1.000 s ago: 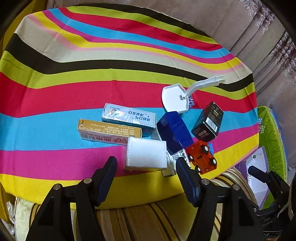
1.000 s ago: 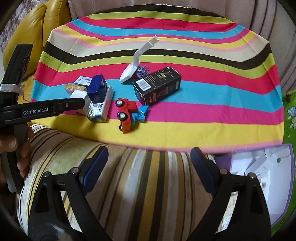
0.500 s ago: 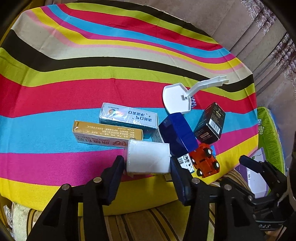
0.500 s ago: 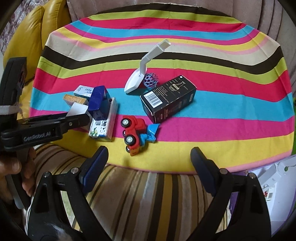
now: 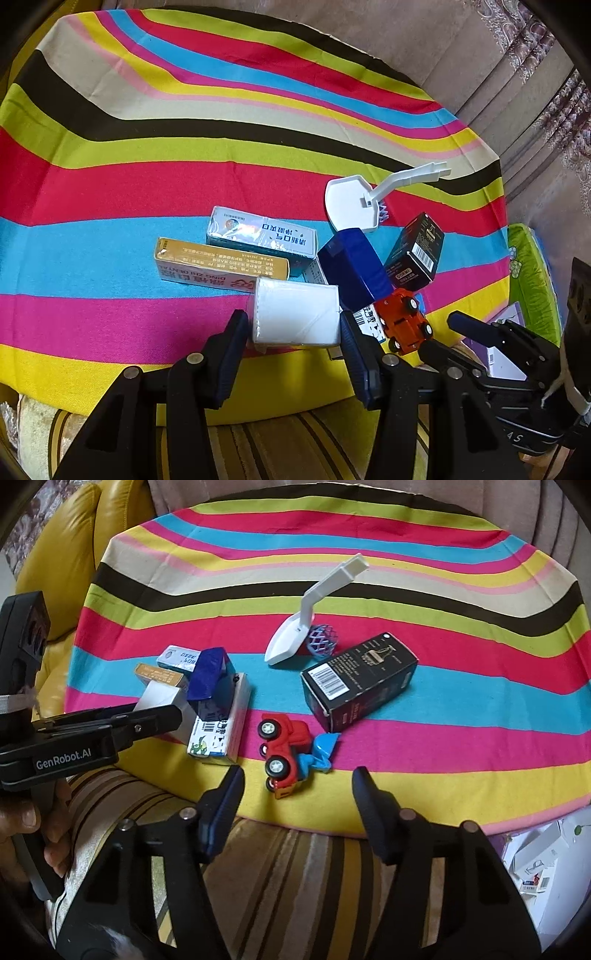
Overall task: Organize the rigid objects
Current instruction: 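Grasp small white cube box with left tool while right tool approaches red toy car, then close right tool on red toy car while left tool holds the cube box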
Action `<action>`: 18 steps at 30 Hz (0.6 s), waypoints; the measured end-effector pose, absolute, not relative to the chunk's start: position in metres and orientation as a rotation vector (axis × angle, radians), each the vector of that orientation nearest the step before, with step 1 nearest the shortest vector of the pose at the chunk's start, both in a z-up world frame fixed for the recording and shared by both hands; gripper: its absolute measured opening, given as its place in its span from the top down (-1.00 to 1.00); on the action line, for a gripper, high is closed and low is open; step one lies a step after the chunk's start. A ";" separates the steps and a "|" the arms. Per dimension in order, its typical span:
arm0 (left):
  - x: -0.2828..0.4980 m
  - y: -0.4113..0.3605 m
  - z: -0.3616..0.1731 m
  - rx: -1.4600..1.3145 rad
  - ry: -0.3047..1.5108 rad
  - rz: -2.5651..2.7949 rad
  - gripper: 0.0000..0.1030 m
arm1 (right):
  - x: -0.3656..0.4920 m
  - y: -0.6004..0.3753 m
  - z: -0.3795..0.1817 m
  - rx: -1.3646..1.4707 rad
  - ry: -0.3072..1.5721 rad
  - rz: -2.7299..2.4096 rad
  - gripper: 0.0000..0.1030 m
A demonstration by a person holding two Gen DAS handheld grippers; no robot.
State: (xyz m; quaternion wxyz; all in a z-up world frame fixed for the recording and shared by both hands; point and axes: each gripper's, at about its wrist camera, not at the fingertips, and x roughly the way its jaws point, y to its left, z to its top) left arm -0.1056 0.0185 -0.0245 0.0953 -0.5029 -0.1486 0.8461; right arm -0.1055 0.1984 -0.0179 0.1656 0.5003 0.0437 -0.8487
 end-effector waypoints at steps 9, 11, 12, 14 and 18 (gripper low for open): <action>-0.106 0.018 -0.027 -1.488 -0.457 2.507 0.01 | -0.110 0.188 -0.022 1.411 0.170 -2.389 0.11; -0.106 0.018 -0.027 -1.486 -0.456 2.508 0.01 | -0.112 0.186 -0.024 1.417 0.180 -2.385 0.11; -0.106 0.018 -0.027 -1.485 -0.456 2.509 0.01 | -0.112 0.185 -0.024 1.421 0.186 -2.383 0.11; -0.106 0.018 -0.027 -1.486 -0.456 2.508 0.01 | -0.112 0.183 -0.025 1.419 0.201 -2.383 0.23; -0.106 0.018 -0.028 -1.487 -0.456 2.507 0.01 | -0.111 0.180 -0.026 1.416 0.230 -2.386 0.42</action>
